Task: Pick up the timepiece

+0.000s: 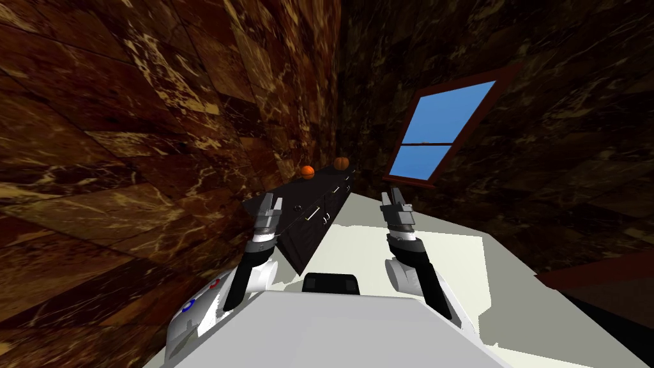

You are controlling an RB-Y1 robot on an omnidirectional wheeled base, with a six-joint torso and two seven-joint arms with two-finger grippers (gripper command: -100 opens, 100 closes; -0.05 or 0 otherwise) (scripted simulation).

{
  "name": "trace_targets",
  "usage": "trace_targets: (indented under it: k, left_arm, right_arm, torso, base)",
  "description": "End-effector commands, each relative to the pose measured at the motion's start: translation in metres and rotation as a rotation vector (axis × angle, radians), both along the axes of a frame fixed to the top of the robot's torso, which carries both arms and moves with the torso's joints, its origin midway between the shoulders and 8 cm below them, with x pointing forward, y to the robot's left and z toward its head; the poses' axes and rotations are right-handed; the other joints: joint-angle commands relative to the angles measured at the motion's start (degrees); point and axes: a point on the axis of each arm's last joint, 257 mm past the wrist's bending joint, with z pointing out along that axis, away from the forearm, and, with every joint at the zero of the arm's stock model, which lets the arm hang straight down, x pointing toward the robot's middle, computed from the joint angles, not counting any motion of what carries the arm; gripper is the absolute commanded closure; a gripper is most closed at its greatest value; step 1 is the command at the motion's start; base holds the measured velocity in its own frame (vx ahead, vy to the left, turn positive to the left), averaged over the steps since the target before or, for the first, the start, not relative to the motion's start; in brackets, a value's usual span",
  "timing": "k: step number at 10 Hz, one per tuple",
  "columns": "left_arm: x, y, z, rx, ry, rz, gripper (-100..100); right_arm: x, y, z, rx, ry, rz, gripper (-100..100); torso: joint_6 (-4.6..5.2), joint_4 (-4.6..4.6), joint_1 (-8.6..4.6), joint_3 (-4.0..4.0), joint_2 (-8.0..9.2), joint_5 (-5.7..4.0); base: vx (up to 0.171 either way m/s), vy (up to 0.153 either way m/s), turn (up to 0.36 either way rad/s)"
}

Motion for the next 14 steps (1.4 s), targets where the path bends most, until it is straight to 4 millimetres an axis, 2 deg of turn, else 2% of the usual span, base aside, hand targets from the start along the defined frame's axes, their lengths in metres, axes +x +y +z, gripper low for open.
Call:
trace_targets:
  k: [1,5,8,14]
  left_arm:
    - [0.007,0.004,-0.005,0.009,0.028,0.004,-100]
    - [0.023,0.026,-0.024,0.048,0.140,0.035,-100]
    - [0.031,0.037,-0.034,0.058,0.196,0.052,-100]
    - [0.046,0.071,-0.056,0.086,0.338,0.110,-100]
  right_arm:
    - [0.000,0.000,0.000,0.000,0.000,0.000,0]
    - [0.000,0.000,0.000,0.000,0.000,0.000,0]
    - [0.000,0.000,0.000,0.000,0.000,0.000,0]
    - [0.000,0.000,0.000,0.000,0.000,0.000,0]
  torso:
    - [0.00,0.00,0.00,0.00,0.00,0.00]
    - [0.00,0.01,0.03,0.04,0.07,0.01]
    - [0.00,0.02,0.04,0.05,0.10,0.01]
    - [0.00,0.00,0.00,0.00,0.01,0.00]
  base:
    - [0.056,-0.047,0.010]
    - [0.058,-0.049,0.007]
    - [0.050,-0.042,0.007]
    - [0.067,-0.055,0.006]
